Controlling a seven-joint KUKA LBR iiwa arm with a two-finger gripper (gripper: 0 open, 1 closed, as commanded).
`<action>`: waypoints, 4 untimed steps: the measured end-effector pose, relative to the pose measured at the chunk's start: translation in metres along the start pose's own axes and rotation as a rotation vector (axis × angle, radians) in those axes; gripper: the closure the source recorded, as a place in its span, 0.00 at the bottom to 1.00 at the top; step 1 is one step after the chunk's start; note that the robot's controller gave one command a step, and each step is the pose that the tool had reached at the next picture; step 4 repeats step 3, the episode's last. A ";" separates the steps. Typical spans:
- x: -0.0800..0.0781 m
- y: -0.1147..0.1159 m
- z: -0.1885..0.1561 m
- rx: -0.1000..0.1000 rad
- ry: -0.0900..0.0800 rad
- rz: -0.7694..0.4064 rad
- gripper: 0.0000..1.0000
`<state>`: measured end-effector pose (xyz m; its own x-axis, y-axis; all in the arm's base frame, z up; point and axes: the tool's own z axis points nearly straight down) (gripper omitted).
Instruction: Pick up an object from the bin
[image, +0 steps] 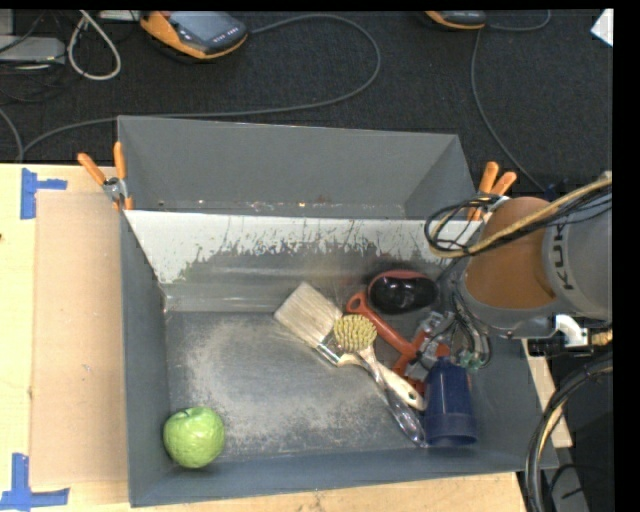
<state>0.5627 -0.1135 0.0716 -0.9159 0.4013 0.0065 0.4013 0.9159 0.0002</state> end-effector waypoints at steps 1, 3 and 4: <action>0.004 0.001 -0.014 0.001 0.007 -0.001 1.00; 0.013 0.011 -0.044 0.000 0.000 -0.048 1.00; 0.013 0.011 -0.044 0.000 0.000 -0.048 1.00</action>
Offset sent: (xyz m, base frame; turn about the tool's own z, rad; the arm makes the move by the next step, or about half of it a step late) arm -0.0181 0.0206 -0.0016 -0.3015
